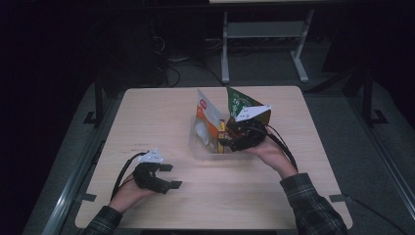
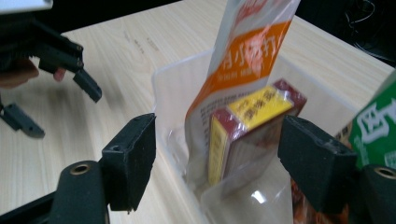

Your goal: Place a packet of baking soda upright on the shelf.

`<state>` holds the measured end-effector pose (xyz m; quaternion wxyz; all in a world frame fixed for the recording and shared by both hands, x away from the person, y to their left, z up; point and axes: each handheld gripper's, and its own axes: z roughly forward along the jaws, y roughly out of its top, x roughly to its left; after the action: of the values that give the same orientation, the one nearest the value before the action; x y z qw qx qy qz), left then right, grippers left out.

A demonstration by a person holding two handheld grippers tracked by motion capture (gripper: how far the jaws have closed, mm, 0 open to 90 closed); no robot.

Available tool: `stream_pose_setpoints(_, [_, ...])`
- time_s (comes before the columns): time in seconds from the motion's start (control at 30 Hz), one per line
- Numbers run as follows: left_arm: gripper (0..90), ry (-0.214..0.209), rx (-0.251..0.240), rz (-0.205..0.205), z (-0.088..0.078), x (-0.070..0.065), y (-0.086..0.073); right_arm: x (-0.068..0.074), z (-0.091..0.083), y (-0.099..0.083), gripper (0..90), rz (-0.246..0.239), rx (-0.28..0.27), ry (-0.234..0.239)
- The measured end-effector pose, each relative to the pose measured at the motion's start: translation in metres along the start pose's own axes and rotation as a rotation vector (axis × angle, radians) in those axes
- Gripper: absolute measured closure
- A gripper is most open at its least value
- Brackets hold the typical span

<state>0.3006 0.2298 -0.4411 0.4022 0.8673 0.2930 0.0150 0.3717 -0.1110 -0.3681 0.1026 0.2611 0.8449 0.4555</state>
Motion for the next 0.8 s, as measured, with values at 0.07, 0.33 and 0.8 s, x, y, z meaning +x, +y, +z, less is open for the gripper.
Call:
stream_pose_setpoints(0.07, [21.2, -0.002, -0.003, -0.001, 0.0, -0.001, 0.0, 0.002, -0.004, -0.005, 27.5, -0.003, 0.001, -0.007])
stream_pose_setpoints(0.33, [21.2, -0.007, 0.013, 0.02, 0.003, -0.004, 0.0, 0.01, -0.023, -0.03, 27.7, 0.008, -0.005, -0.024])
stream_pose_setpoints(0.8, [21.2, -0.008, 0.019, 0.042, 0.001, -0.007, -0.001, 0.033, -0.033, -0.069, 27.5, 0.018, 0.015, 0.035])
